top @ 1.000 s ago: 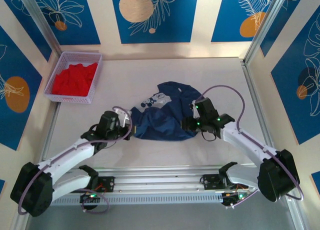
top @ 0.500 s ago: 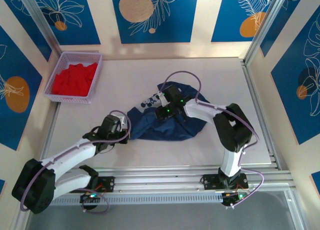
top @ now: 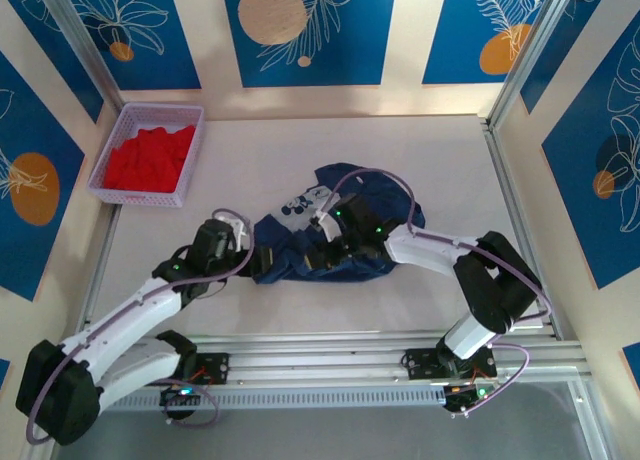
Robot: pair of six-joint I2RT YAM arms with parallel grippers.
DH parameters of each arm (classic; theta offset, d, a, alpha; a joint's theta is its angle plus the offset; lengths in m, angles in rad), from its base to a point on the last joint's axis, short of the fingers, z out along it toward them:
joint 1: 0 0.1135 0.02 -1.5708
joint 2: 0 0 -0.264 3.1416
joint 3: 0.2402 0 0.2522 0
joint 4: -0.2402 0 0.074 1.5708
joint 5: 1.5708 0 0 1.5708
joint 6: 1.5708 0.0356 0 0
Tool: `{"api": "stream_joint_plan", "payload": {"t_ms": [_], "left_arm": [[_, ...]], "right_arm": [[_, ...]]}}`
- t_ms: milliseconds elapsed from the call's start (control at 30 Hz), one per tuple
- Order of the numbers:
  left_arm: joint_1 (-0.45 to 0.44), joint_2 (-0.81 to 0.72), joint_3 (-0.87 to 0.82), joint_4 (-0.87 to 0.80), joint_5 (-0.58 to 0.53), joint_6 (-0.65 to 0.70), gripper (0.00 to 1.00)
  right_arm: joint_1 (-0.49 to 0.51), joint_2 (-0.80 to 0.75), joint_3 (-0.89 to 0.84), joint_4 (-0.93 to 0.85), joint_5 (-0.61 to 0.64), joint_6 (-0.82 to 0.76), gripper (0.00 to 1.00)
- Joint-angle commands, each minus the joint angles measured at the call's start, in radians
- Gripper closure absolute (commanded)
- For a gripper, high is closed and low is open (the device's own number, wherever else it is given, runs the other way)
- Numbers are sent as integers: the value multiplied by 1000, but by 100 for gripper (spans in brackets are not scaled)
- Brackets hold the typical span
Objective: Fold the inside-out t-shirt
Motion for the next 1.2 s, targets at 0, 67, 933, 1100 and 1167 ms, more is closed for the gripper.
{"api": "stream_joint_plan", "payload": {"t_ms": [0,67,933,1100,1167], "left_arm": [[-25,82,42,77,164,68,34],[-51,124,62,95,191,106,33],[-207,439,92,317,113,53,96],[-208,384,-12,316,95,14,100],[-208,352,-62,313,78,-3,100]], "right_arm": [[-8,-37,-16,97,-178,44,76],[-38,-60,-28,89,-163,50,70],[-50,57,72,-84,271,96,54],[-59,39,94,-81,348,102,89],[-72,-5,74,-75,350,101,99]]}}
